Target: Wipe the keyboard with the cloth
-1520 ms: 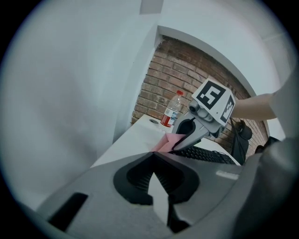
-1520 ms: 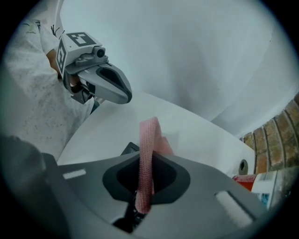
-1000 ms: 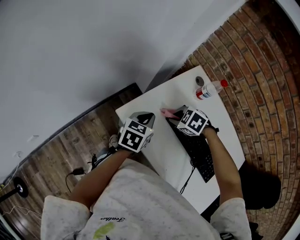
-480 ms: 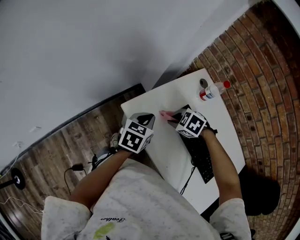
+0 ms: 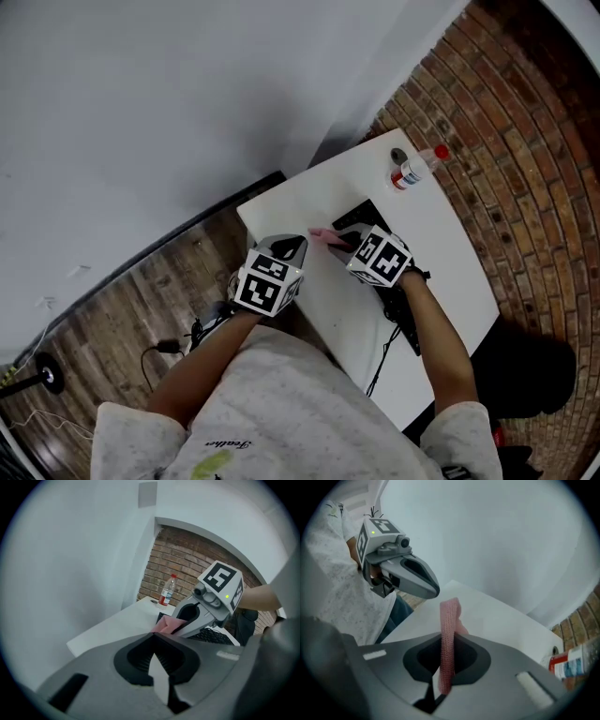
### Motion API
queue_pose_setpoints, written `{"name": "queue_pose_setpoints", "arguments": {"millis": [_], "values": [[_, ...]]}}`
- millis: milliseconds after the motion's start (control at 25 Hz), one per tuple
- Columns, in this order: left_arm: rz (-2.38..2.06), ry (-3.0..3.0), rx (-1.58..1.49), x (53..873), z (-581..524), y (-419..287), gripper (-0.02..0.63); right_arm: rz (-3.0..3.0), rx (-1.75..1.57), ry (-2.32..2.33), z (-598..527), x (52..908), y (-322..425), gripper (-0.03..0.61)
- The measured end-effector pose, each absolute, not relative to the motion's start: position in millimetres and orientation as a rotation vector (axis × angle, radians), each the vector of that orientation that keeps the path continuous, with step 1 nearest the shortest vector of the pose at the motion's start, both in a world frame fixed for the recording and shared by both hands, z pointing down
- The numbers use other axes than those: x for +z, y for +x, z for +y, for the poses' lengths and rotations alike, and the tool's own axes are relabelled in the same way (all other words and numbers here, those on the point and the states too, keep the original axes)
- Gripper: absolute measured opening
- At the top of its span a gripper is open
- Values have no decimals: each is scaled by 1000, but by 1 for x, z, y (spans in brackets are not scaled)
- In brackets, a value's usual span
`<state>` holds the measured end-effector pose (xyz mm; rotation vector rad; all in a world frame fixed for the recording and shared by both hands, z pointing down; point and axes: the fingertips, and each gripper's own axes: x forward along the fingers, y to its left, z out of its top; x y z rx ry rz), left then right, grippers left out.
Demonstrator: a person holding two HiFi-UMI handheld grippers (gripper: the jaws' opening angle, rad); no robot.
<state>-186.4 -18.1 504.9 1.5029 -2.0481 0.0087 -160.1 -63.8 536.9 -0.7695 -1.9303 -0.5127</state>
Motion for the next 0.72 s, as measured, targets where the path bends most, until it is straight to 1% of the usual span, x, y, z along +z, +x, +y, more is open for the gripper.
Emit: {"name": "queue_pose_setpoints", "arguments": {"millis": [240, 720], "values": [[-2041, 1572, -7, 487, -40, -167, -6, -2172, -430, -617, -71, 497, -136, 25], [-1972, 1748, 60, 454, -112, -114, -6, -2523, -175, -173, -131, 443, -47, 25]]}}
